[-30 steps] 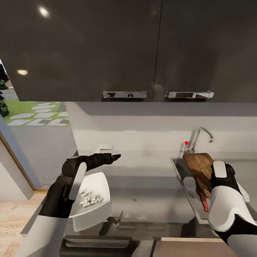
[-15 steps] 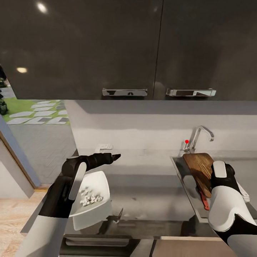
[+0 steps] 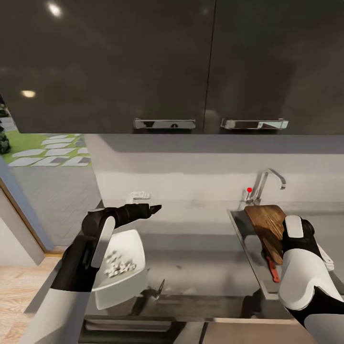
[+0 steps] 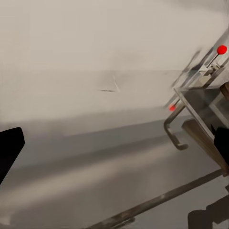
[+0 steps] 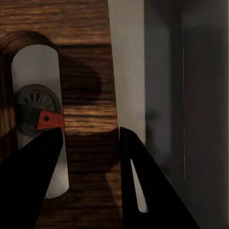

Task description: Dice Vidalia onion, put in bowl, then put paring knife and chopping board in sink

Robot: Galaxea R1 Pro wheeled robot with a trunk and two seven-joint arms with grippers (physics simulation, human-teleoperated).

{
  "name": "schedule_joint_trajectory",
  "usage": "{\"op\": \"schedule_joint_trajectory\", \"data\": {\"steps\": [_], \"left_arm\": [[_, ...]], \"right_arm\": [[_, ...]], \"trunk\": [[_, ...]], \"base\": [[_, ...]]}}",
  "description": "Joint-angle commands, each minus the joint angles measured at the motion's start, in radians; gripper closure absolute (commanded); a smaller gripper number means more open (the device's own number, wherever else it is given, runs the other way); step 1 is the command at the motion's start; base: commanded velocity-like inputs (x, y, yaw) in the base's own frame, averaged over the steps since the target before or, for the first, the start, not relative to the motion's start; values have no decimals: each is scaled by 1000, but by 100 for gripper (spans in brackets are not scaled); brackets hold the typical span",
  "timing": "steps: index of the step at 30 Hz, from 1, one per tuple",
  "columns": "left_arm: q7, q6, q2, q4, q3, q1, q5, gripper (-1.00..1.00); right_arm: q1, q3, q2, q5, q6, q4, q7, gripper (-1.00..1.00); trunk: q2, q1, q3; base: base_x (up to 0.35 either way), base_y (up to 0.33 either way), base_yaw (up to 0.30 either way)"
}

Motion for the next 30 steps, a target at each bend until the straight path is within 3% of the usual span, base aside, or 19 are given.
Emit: {"op": "schedule_joint_trajectory", "data": {"steps": [1,30], "left_arm": [[-4,5,-1,-1,1,-1,-2,-100],[-4,4,-1,-1,0,-1,-2,-100]], "right_arm": [[-1,0,0,-3,9,-1,-4,100],[0,0,0,-3,8,-1,-3,100]], "trunk": [[-2,1,-2],[-2,1,-13]], "base": [[81,-91,0],[6,-7,0]]}}
